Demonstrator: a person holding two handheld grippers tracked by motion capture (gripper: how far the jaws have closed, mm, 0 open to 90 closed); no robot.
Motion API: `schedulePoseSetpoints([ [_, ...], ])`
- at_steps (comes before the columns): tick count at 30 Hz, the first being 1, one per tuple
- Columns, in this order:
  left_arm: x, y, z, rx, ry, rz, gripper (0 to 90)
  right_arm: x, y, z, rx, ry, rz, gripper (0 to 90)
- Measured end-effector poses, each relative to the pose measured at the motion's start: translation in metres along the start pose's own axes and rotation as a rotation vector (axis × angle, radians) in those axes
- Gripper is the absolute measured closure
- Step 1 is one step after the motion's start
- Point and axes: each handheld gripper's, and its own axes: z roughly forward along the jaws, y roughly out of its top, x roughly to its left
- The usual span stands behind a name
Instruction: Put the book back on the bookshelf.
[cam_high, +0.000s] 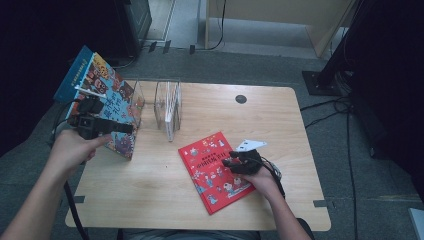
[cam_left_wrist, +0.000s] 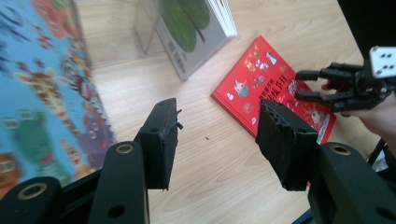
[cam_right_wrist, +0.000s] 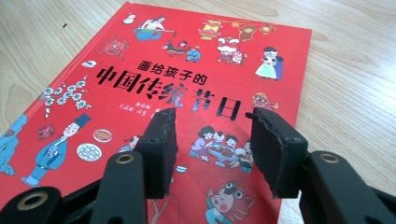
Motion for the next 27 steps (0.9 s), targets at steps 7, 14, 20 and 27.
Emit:
schedulePoseSetpoints([
  [7, -0.002, -0.017, 0.04, 0.007, -0.011, 0.013, 49.9, -0.003, -0.002, -0.005, -0.008, -0.011, 0.006, 53.2],
  [14, -0.006, -0.028, 0.068, 0.024, -0.012, 0.048, 58.8, -0.003, -0.008, -0.01, -0.012, -0.02, -0.002, 53.3],
  [20, -0.012, -0.035, 0.09, 0.049, -0.009, 0.095, 68.6, -0.002, -0.016, -0.019, -0.024, -0.049, -0.014, 52.2],
  [27, -0.018, -0.04, 0.115, 0.061, -0.015, 0.127, 78.3, -0.003, -0.026, -0.03, -0.035, -0.065, 0.001, 53.3],
])
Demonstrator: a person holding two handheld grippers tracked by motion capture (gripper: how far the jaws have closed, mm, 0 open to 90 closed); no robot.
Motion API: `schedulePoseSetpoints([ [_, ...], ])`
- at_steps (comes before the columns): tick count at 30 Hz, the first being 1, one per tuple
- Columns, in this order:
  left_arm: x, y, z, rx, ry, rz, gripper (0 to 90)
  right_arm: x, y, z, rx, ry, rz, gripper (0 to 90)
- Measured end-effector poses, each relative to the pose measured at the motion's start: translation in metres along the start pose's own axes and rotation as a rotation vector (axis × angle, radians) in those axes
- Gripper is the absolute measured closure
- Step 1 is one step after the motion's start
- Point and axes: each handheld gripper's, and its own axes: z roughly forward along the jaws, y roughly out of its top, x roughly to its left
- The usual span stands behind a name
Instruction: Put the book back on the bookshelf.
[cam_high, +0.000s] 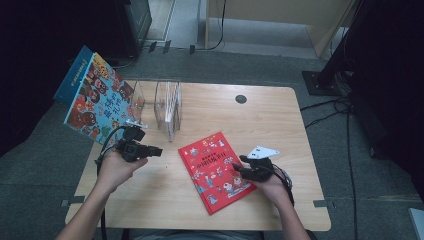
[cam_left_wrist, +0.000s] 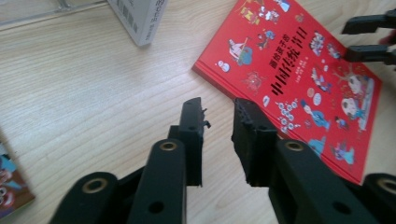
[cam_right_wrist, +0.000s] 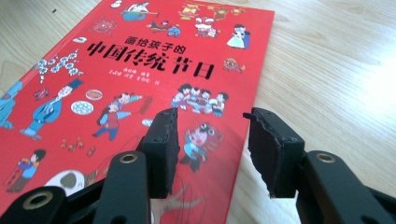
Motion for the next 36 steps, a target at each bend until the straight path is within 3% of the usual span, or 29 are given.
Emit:
schedulePoseSetpoints([
  [5, -0.005, -0.001, 0.015, -0.008, 0.007, 0.025, 81.3, -0.001, -0.007, -0.008, -0.006, -0.012, 0.019, 56.8],
  [9, -0.008, -0.001, 0.026, -0.008, 0.001, 0.037, 83.8, -0.004, -0.012, -0.014, -0.007, -0.032, 0.042, 67.7],
  [11, -0.01, -0.002, 0.035, -0.006, -0.005, 0.038, 84.4, -0.009, -0.016, -0.019, -0.011, -0.065, 0.069, 76.8],
  [14, -0.01, -0.002, 0.041, -0.008, -0.009, 0.037, 84.4, -0.014, -0.019, -0.02, 0.006, -0.09, 0.087, 82.1],
  [18, -0.011, -0.006, 0.056, -0.004, -0.027, 0.027, 84.4, -0.017, -0.021, -0.015, 0.027, -0.099, 0.092, 84.1],
  [22, -0.013, -0.009, 0.067, 0.015, -0.037, 0.029, 84.2, -0.013, -0.02, -0.006, 0.047, -0.078, 0.075, 84.2],
  [36, -0.019, -0.018, 0.084, 0.054, -0.066, 0.041, 84.3, -0.001, -0.019, -0.004, 0.053, -0.065, 0.05, 87.3],
])
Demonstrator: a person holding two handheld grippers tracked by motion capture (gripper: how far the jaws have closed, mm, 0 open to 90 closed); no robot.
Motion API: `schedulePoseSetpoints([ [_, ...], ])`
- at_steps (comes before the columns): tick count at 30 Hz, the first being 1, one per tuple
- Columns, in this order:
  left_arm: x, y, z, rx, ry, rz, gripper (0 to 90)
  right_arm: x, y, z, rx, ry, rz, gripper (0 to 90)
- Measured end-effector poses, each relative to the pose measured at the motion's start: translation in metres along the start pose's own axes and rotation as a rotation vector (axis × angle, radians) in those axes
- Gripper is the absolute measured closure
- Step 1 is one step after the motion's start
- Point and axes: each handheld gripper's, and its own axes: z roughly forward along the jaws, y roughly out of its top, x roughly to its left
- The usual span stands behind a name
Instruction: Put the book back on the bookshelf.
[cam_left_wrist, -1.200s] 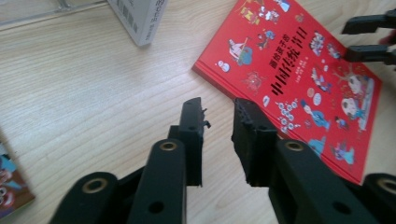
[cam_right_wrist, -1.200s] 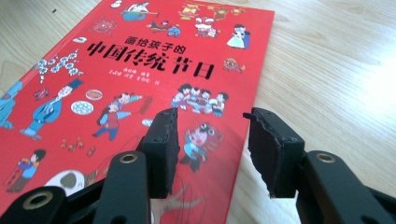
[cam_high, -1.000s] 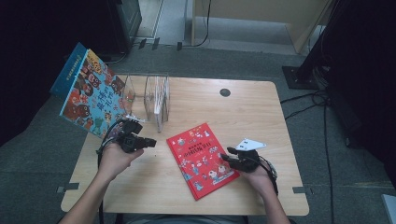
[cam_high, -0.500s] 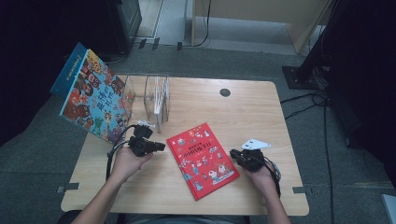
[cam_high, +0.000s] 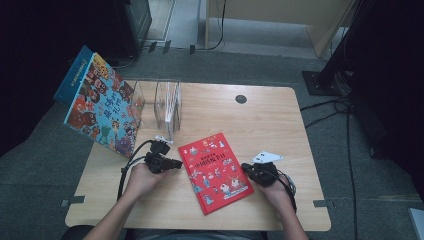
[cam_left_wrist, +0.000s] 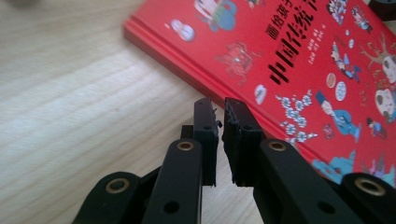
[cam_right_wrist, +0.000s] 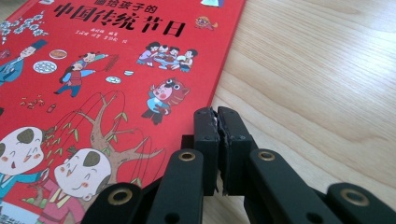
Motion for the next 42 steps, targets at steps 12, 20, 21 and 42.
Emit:
schedulePoseSetpoints([
  [12, -0.007, 0.001, 0.007, -0.015, -0.022, -0.002, 84.6, 0.006, 0.005, 0.006, 0.001, 0.005, 0.006, 90.0],
  [20, 0.001, 0.006, 0.009, -0.051, -0.038, -0.034, 85.3, 0.008, 0.007, 0.007, 0.007, 0.0, 0.005, 90.0],
  [21, 0.002, 0.006, 0.009, -0.057, -0.032, -0.033, 85.4, 0.009, 0.007, 0.007, 0.007, 0.003, 0.002, 90.0],
  [42, 0.011, 0.007, 0.009, -0.103, -0.003, -0.077, 88.3, 0.02, 0.006, 0.007, 0.018, 0.038, -0.013, 90.0],
])
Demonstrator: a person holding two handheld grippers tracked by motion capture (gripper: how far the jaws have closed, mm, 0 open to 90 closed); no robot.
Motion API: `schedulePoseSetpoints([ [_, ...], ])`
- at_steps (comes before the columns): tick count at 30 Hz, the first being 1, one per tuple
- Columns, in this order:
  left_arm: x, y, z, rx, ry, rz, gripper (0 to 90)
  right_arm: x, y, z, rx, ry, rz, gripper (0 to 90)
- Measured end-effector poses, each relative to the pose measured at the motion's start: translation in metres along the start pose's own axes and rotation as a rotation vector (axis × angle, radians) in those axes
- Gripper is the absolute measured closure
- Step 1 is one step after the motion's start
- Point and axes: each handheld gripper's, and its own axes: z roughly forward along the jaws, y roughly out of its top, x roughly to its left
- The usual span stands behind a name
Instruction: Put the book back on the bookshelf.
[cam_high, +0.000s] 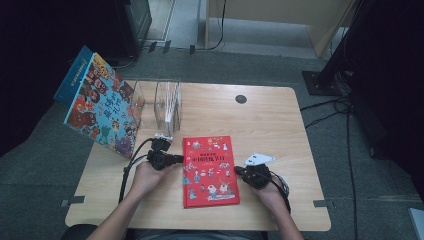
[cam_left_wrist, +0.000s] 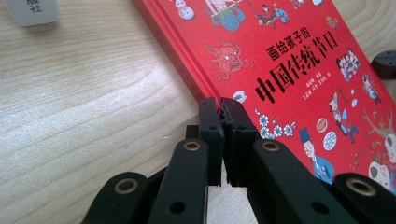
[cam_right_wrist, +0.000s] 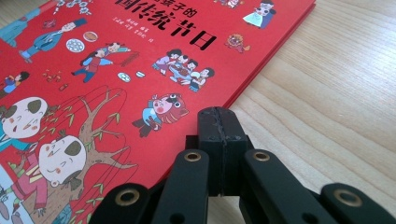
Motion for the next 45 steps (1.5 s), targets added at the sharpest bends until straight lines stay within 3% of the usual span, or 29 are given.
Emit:
schedulePoseSetpoints([
  [9, 0.003, -0.001, -0.001, 0.026, -0.004, -0.002, 85.1, 0.0, 0.0, 0.0, -0.003, 0.005, -0.004, 88.7],
  [16, 0.002, -0.009, -0.011, 0.021, -0.031, -0.024, 82.9, -0.005, 0.004, -0.004, -0.05, 0.016, 0.033, 80.4],
  [24, -0.007, -0.021, -0.014, 0.047, -0.036, -0.014, 82.0, -0.005, 0.011, 0.001, -0.037, 0.03, 0.059, 70.4],
  [26, -0.009, -0.023, -0.013, 0.054, -0.037, -0.009, 80.4, -0.006, 0.012, 0.004, -0.035, 0.031, 0.087, 67.6],
  [28, -0.01, -0.025, -0.014, 0.052, -0.035, -0.011, 78.8, -0.01, 0.018, 0.007, 0.0, 0.046, 0.158, 66.3],
  [32, -0.01, -0.028, -0.014, 0.039, -0.048, -0.027, 72.5, -0.013, 0.022, 0.009, 0.032, 0.06, 0.214, 64.7],
  [36, -0.013, -0.03, -0.011, 0.045, -0.027, -0.014, 78.0, -0.015, 0.03, 0.013, 0.085, 0.079, 0.277, 66.2],
  [40, -0.014, -0.031, -0.009, 0.043, -0.009, -0.021, 89.4, -0.017, 0.036, 0.016, 0.114, 0.076, 0.323, 66.8],
  [45, -0.018, -0.032, -0.007, 0.038, -0.002, -0.023, 90.0, -0.026, 0.039, 0.018, 0.157, 0.115, 0.397, 66.7],
])
